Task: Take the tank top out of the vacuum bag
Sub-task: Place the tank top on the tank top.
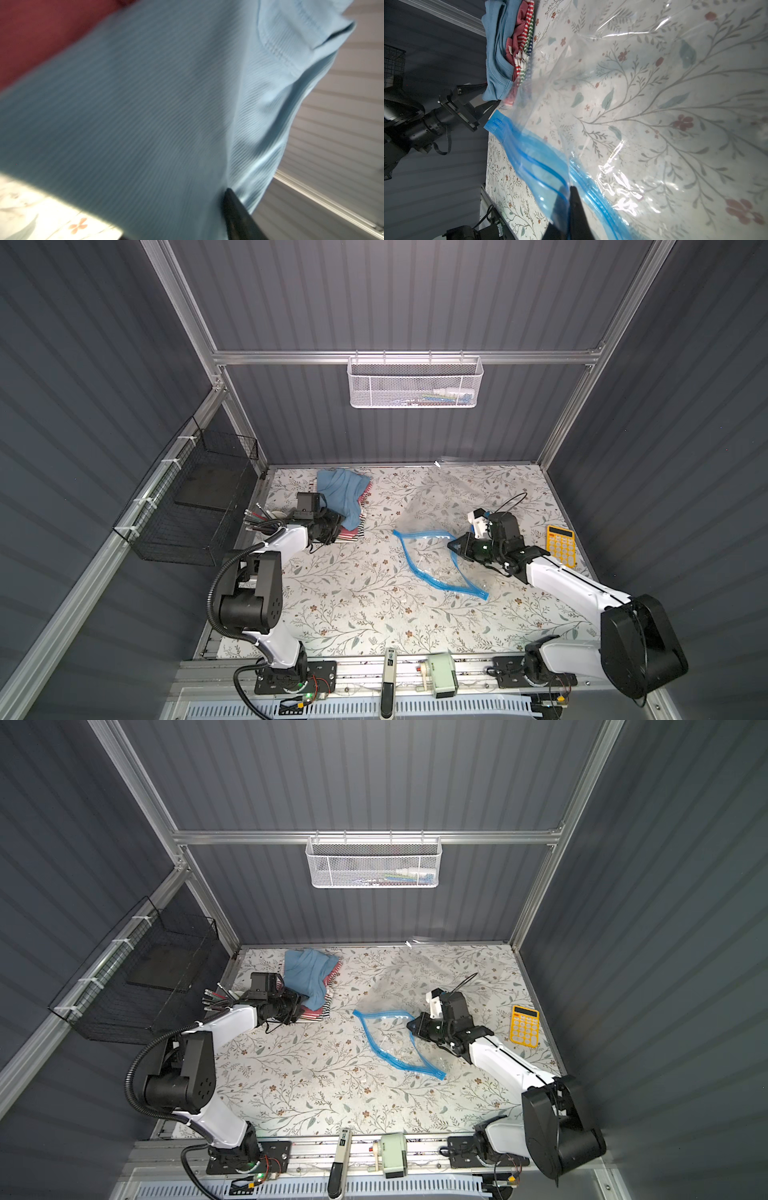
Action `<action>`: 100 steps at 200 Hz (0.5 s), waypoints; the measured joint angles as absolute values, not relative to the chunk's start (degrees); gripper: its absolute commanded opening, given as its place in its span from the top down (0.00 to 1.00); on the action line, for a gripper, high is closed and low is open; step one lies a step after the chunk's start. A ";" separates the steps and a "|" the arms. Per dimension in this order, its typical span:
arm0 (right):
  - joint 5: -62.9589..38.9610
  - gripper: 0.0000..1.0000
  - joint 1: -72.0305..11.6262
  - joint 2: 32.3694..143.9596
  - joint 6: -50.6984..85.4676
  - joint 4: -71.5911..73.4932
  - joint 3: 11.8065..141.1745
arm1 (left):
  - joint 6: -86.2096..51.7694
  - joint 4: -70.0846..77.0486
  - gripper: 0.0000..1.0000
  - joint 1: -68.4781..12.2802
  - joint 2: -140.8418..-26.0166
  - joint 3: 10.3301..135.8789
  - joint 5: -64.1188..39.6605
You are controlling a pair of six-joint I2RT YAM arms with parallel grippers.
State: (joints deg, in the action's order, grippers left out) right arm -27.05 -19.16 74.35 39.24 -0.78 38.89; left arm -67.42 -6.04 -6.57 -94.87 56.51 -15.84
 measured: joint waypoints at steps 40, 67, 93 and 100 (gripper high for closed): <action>-27.29 1.00 -19.14 74.54 39.55 -0.10 38.89 | -60.12 -13.96 0.31 -6.57 -86.02 56.51 -14.31; -28.14 1.00 -19.16 75.55 40.07 1.02 38.89 | -52.97 -20.01 0.33 -6.57 -80.93 56.51 -10.76; -28.82 1.00 -19.16 76.84 40.51 1.96 38.89 | -45.28 -27.11 0.35 -6.57 -80.23 59.27 -5.34; -28.97 1.00 -19.16 77.01 40.53 2.13 38.89 | -43.44 -28.99 0.35 -6.57 -80.88 60.86 -3.60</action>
